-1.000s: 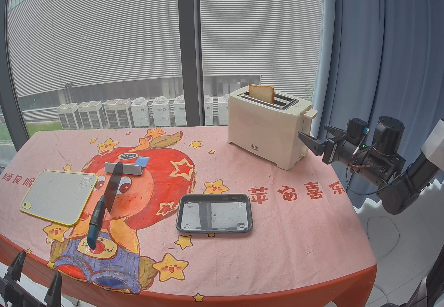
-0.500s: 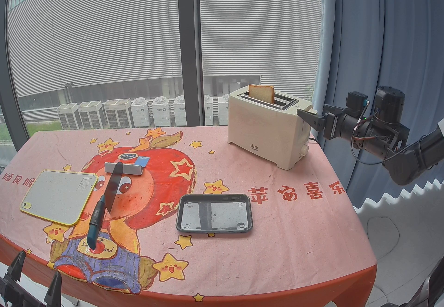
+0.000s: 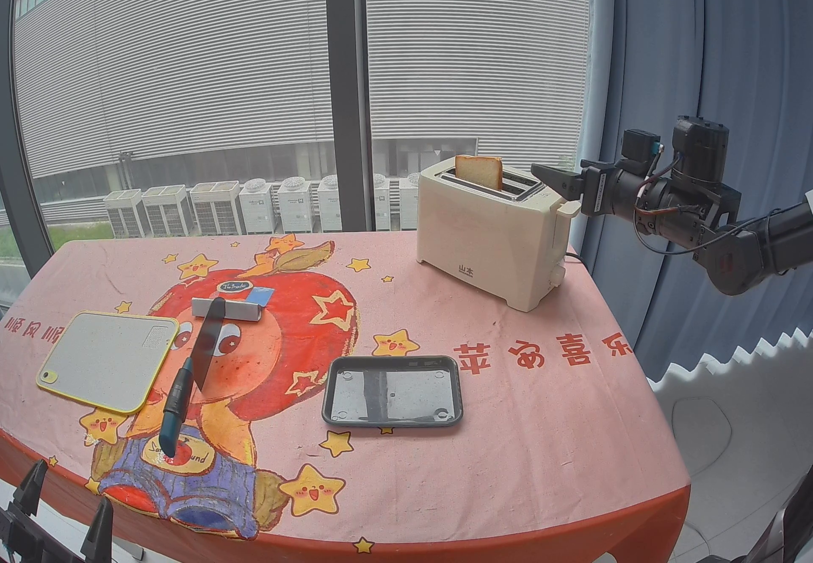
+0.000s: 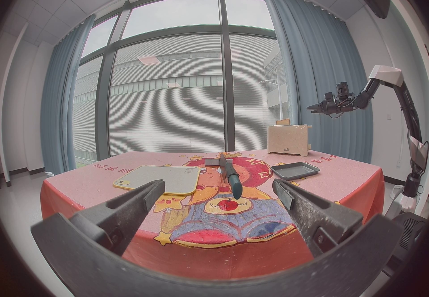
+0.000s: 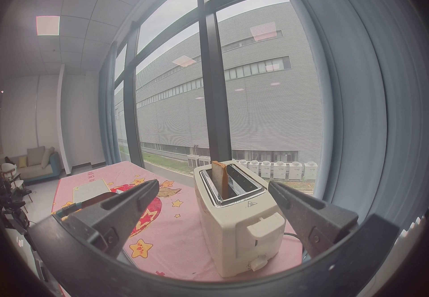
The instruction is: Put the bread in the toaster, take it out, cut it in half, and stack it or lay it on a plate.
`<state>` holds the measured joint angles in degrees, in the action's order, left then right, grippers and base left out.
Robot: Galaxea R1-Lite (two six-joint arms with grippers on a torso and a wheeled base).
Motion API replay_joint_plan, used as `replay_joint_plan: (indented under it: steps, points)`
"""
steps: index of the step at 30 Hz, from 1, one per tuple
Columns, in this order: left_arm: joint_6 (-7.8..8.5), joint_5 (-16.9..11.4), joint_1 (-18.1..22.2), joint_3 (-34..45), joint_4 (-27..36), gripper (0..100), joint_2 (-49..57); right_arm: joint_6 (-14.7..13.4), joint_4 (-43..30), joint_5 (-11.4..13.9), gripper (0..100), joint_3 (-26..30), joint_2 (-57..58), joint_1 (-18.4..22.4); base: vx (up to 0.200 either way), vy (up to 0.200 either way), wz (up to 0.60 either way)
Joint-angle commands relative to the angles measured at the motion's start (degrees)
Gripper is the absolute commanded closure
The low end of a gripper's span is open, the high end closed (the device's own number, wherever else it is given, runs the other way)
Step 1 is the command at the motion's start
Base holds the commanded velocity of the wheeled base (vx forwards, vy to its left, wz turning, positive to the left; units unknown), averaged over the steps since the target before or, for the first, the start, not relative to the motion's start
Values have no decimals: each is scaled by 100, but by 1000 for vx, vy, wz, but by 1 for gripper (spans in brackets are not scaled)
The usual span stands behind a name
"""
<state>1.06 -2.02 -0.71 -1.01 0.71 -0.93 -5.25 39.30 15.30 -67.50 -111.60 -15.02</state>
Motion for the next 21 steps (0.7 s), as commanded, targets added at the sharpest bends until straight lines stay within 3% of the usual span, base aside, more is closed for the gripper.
replay_joint_plan:
  steps: [1, 21]
  points:
    - [-1, 0, 0, 84, 0, 0, 31, -2, -125, -1, 0, -413, -318, -36, 0, 0, 0]
    - [-1, 0, 0, 84, 0, 0, 31, -2, -1214, -1, 0, -2127, -1135, -45, 0, 0, 0]
